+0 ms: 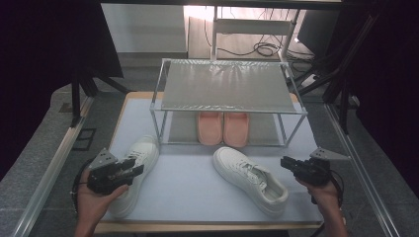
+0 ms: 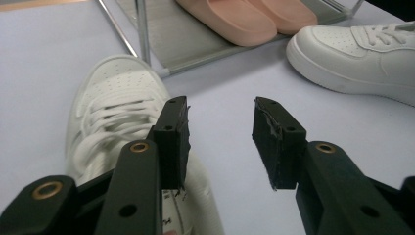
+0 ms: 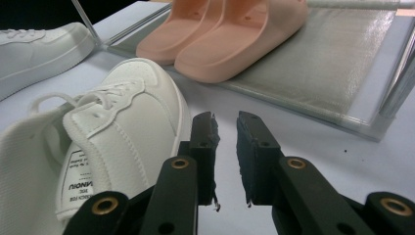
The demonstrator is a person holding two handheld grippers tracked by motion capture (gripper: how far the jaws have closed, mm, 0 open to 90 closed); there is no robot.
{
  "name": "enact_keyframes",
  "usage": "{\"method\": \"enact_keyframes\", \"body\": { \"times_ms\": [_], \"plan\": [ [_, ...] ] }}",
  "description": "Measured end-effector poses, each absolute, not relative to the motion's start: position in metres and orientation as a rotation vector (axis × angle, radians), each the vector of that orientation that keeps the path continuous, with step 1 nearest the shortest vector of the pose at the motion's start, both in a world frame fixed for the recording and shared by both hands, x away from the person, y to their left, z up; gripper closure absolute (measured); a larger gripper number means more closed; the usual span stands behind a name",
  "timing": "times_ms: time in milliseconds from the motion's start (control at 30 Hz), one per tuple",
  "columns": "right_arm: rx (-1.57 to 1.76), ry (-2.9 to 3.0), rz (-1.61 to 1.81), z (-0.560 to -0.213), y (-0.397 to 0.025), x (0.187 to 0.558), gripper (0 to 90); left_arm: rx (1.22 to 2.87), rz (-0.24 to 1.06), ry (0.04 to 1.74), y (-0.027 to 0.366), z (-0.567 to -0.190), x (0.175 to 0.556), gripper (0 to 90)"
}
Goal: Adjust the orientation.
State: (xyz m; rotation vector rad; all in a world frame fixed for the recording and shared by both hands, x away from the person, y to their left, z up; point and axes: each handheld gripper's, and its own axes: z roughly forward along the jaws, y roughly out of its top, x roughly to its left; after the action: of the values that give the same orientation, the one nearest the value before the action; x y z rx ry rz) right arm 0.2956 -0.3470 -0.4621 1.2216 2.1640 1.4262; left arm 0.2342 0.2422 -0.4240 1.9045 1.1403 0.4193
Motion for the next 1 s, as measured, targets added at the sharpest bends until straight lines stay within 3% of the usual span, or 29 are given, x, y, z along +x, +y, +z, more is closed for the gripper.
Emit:
{"method": "enact_keyframes", "body": {
  "times_ms": [1000],
  "plan": [
    [1.240,2.188,1.411,-0.470,-0.346,0.298,75.7,1.833,0.487,1.237,0.293,-0.423,0.214,57.3]
  ]
}}
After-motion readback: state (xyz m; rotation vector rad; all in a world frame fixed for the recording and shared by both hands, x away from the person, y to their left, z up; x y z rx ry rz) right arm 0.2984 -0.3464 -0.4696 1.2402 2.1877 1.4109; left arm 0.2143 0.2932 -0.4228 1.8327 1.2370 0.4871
